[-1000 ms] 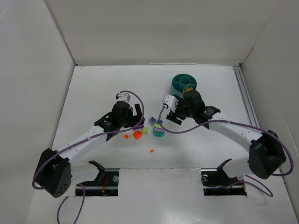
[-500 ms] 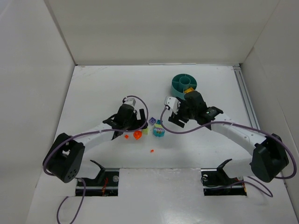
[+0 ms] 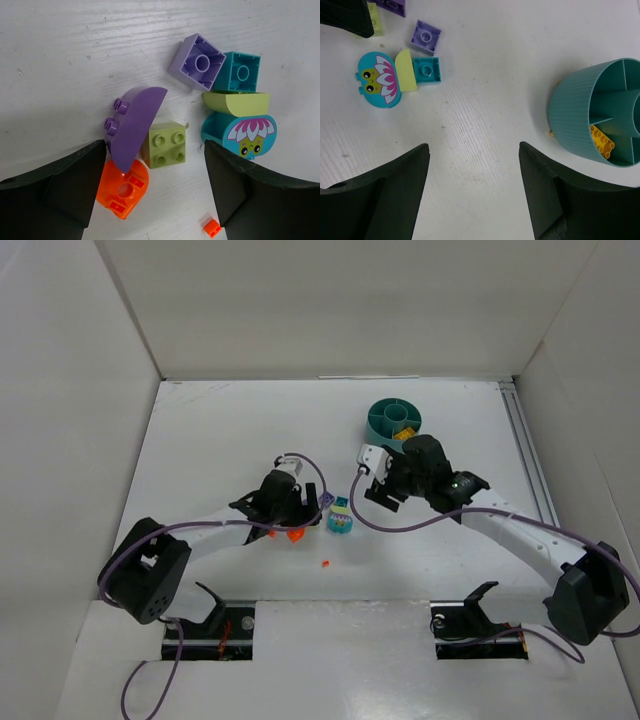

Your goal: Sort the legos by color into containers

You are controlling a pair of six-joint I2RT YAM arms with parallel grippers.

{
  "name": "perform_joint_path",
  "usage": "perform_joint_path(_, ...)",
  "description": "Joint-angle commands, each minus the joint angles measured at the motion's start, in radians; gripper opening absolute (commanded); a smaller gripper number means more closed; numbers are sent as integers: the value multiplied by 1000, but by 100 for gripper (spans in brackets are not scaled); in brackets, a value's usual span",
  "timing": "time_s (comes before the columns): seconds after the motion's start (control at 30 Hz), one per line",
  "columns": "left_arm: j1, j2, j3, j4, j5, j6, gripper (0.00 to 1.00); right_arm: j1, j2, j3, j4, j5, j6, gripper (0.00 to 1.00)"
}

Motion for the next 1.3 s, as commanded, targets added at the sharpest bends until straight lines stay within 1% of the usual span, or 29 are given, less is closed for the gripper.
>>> perform_joint_path(0.0, -27, -45, -12, -19, -90, -9, 76, 10, -33, -2, -1, 7, 11, 77)
perform_joint_path(0.17, -27, 7, 45, -70, -196, -55, 67, 10, -53, -11, -1, 16, 20, 76)
perform_joint_path(0.27, -27, 33, 85, -96, -248, -86, 64, 10, -62, -11, -1, 16, 20, 76)
perform_joint_path(0.57, -27, 105, 162, -86, -236, -42, 64, 10, -51, -11, 10, 16, 20, 76)
perform_joint_path(0.8, -27, 125, 162, -95, -257, -55, 46, -8, -42, -11, 19, 2, 11, 76)
perform_joint_path(0.9, -27, 125, 171, -104, -277, -83, 40, -9, -33, -11, 40, -19, 11, 74)
perform_joint_path(1.0, -27, 125, 171, -104, -288, -83, 39, -9, -24, -20, 40, -28, 11, 74)
perform_joint_path(1.03, -27, 125, 171, -104, -288, -83, 34, -9, -23, -20, 40, -29, 11, 74)
perform_joint_path(1.1, -27, 125, 180, -104, -308, -83, 34, -9, -23, -20, 40, -29, 11, 74)
perform_joint_path(1.13, -27, 125, 189, -115, -308, -83, 32, -9, -23, -20, 40, -29, 11, 74)
perform_joint_path(1.2, -27, 125, 189, -124, -320, -92, 23, -9, -23, -20, 40, -29, 11, 74)
perform_joint_path(1.27, -27, 135, 209, -124, -320, -92, 11, -9, -33, -20, 40, -29, 11, 73)
